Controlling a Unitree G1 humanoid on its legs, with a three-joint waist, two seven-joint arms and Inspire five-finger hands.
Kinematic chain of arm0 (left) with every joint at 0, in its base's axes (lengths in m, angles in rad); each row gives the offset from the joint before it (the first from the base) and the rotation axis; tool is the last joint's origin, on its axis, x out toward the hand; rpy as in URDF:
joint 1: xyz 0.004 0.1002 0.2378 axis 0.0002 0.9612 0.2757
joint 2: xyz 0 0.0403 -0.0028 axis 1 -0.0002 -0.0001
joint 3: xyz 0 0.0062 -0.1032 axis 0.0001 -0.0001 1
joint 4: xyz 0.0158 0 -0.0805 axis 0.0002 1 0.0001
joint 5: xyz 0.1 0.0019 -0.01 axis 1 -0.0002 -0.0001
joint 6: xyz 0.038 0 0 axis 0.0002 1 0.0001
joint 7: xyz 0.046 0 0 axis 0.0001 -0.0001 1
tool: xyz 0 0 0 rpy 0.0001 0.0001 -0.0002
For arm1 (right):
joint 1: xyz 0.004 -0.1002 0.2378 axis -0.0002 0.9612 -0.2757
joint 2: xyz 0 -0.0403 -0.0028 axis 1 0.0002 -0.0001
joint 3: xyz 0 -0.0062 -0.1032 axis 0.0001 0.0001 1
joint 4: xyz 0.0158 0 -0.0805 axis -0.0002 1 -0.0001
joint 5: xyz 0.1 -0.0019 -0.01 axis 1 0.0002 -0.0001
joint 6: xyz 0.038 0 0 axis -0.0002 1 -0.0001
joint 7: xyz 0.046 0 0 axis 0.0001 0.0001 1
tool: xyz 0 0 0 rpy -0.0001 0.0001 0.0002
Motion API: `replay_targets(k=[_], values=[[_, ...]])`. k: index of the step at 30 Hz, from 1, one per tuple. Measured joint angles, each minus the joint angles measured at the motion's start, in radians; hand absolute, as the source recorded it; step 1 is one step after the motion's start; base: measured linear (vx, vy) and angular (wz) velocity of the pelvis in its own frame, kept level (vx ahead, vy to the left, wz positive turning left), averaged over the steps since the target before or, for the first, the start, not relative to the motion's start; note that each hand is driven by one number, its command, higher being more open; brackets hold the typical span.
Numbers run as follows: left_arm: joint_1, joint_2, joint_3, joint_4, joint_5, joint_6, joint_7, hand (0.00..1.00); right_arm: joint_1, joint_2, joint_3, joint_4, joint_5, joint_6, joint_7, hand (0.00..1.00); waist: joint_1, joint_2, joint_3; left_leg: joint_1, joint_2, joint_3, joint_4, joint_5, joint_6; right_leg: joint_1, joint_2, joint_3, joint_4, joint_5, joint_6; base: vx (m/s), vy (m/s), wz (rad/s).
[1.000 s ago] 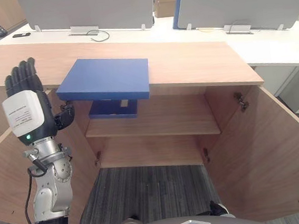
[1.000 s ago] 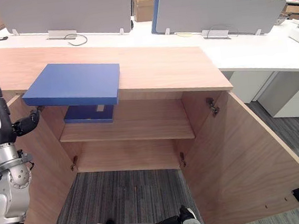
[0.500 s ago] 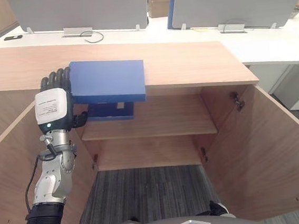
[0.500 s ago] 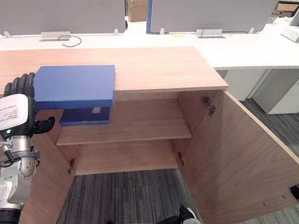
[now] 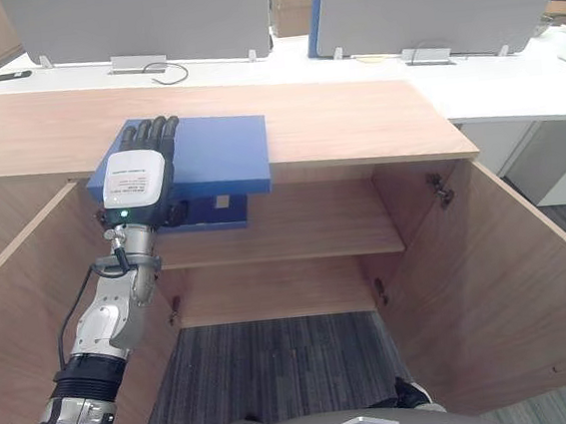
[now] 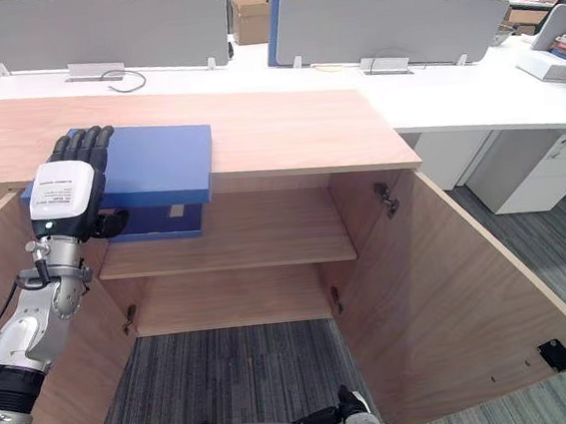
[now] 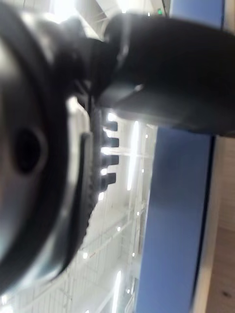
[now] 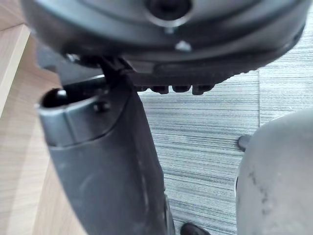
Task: Walk over to the cabinet, pick up the folder, carry it to the office cabinet, place the folder inside the office cabinet, then close the office cabinet door
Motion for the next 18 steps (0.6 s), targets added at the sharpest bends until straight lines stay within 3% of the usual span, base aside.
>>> replay_targets(k=[7, 13, 18], values=[[-0.009, 0.001, -0.04, 0.036, 0.031, -0.017, -0.02, 0.0, -0.005, 0.0, 0.0, -0.01, 0.0, 0.0, 0.0, 1.0, -0.025, 0.003, 0.0, 0.006, 0.002, 0.01, 0.0, 0.0, 0.0, 0.0, -0.001, 0.006, 0.001, 0.001, 0.001, -0.01, -0.008, -0.03], [-0.105, 0.015, -0.032, 0.059, 0.04, -0.015, 0.004, 0.0, 0.0, -0.001, 0.007, -0.011, 0.0, 0.0, 0.001, 1.0, -0.024, 0.006, -0.003, 0.012, 0.002, 0.014, -0.001, 0.0, 0.0, 0.0, -0.002, 0.008, 0.002, 0.001, 0.001, -0.02, -0.006, -0.01], [-0.105, 0.023, -0.016, 0.055, 0.049, -0.013, 0.0, 0.0, -0.005, -0.006, 0.022, -0.013, 0.0, 0.0, 0.015, 1.0, -0.029, 0.007, -0.005, 0.013, 0.002, 0.015, 0.0, 0.0, 0.0, 0.0, -0.002, 0.011, 0.0, 0.002, 0.003, 0.0, 0.0, 0.0]])
